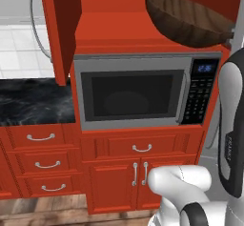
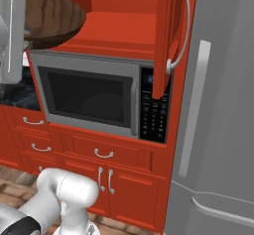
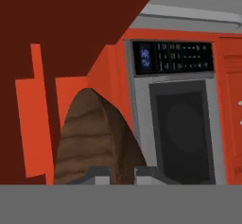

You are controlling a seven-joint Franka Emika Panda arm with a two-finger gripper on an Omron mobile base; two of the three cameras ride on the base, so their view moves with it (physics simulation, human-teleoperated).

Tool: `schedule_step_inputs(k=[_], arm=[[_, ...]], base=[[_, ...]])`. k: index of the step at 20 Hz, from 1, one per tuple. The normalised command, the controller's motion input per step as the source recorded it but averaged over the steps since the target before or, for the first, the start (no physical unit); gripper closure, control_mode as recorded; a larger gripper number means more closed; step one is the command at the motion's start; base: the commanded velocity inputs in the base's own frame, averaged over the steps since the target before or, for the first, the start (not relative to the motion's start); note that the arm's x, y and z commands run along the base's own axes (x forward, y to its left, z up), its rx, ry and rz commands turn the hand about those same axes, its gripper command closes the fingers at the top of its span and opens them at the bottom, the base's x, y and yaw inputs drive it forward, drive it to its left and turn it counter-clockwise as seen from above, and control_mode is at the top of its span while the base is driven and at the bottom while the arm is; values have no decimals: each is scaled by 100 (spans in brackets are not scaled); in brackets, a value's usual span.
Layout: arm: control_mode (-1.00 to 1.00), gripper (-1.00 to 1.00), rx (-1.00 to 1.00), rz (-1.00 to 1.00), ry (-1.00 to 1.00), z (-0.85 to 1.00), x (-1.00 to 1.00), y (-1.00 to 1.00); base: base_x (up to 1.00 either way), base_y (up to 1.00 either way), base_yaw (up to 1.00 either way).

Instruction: Open the cabinet. Pick the bowls from the counter and place them in the cabinet. Then close the cabinet.

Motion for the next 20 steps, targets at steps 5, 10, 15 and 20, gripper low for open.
schedule_step_inputs(k=[5, 10, 15, 20], arm=[[-100, 100, 0, 14, -10, -3, 34, 0], [-100, 100, 0, 5, -9, -2, 20, 0], [-100, 100, 0, 0, -1, -9, 20, 0], [-100, 100, 0, 0, 0, -7, 16, 0]], base=[[0, 0, 0], [0, 0, 0], [0, 0, 0], [0, 0, 0]])
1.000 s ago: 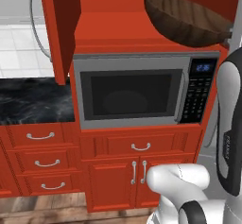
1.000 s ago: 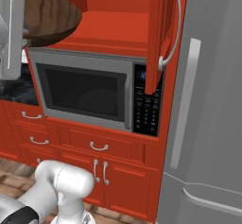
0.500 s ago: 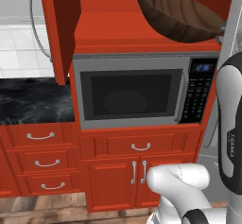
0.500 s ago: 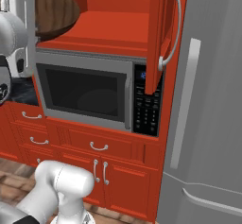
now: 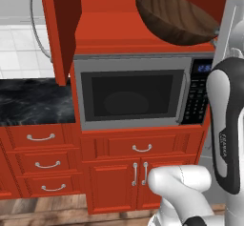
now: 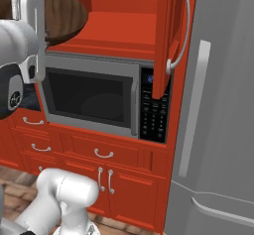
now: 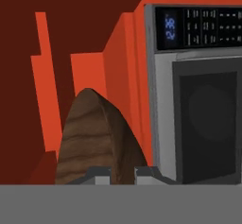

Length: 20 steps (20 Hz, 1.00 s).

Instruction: Open the cabinet. Pick the bowls from the counter and place them in the cabinet. Then close the cabinet.

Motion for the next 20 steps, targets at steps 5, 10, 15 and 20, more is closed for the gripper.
schedule_step_inputs(k=[5, 10, 15, 20], arm=[[-100, 100, 0, 0, -6, -8, 5, 0], [-100, 100, 0, 0, -3, -23, 23, 6], [-100, 100, 0, 0, -1, -9, 49, 0], [-100, 100, 0, 0, -6, -13, 62, 4]], base=[[0, 0, 0], [0, 0, 0], [0, 0, 0], [0, 0, 0]])
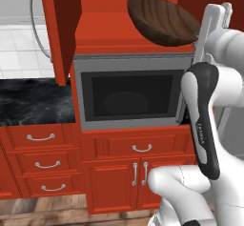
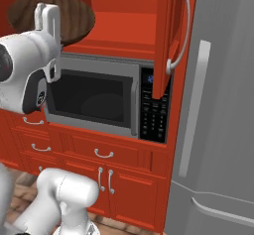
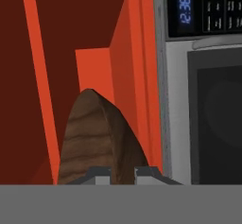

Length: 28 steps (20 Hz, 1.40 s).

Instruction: Open the cabinet. Pick the bowls from the counter and place them in the cabinet. Then close the cabinet.

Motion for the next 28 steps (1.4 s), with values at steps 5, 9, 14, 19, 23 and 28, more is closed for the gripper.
schedule_step_inputs(k=[5, 9, 14, 19, 23, 28], arm=[[-100, 100, 0, 0, -1, -21, 63, 18], [-100, 100, -2, 0, 11, -11, 62, 18], [-100, 100, -2, 0, 8, 0, 58, 16], [-100, 100, 0, 0, 0, -2, 33, 1], [-100, 100, 0, 0, 0, -17, 35, 2], [-100, 100, 0, 0, -5, -17, 51, 9]], base=[[0, 0, 0], [0, 0, 0], [0, 0, 0], [0, 0, 0], [0, 0, 0], [0, 0, 0]])
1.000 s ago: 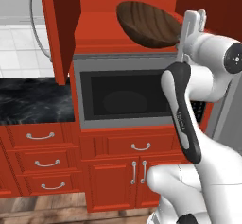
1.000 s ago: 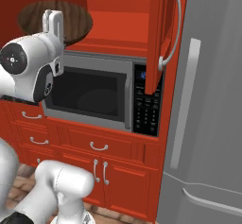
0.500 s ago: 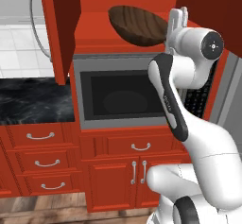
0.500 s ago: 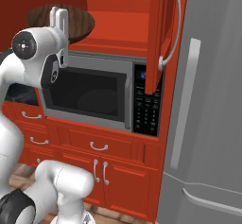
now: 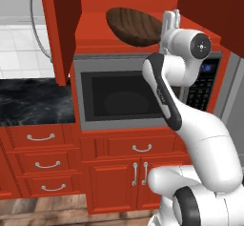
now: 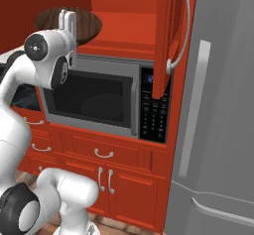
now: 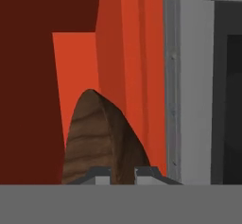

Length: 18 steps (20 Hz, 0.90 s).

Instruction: Open the cabinet. Pick the bowls from the counter and place them in the cabinet. Then close the cabinet.

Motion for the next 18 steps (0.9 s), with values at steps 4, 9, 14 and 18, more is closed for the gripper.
schedule_step_inputs(k=[4, 9, 14, 18], arm=[[-100, 100, 0, 0, -13, -1, 51, 6], [-100, 100, 0, 0, -11, 1, 23, 0], [-100, 100, 0, 0, 4, 0, 33, 3], [-100, 100, -2, 0, 18, 0, 43, 6]], base=[[0, 0, 0], [0, 0, 0], [0, 0, 0], [0, 0, 0]])
